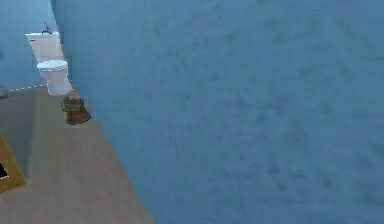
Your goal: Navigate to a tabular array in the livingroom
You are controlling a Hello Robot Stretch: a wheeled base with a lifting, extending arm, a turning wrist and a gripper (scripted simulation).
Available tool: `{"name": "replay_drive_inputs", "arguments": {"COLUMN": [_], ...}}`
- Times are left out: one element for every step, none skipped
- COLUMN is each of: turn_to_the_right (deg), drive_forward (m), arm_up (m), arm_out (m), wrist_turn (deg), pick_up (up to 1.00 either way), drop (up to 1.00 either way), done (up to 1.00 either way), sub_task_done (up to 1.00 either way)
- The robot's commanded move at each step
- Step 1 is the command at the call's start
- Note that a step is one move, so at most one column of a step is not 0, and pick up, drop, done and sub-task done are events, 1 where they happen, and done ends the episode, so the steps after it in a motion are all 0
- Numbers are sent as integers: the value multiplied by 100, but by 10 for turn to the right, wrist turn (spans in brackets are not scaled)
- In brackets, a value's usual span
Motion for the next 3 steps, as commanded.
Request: {"name": "replay_drive_inputs", "arguments": {"turn_to_the_right": [-300,0,-450], "drive_forward": [0,55,0], "arm_up": [0,0,0], "arm_out": [0,0,0], "wrist_turn": [0,0,0], "pick_up": [0,0,0], "drop": [0,0,0], "done": [0,0,0], "sub_task_done": [0,0,0]}}
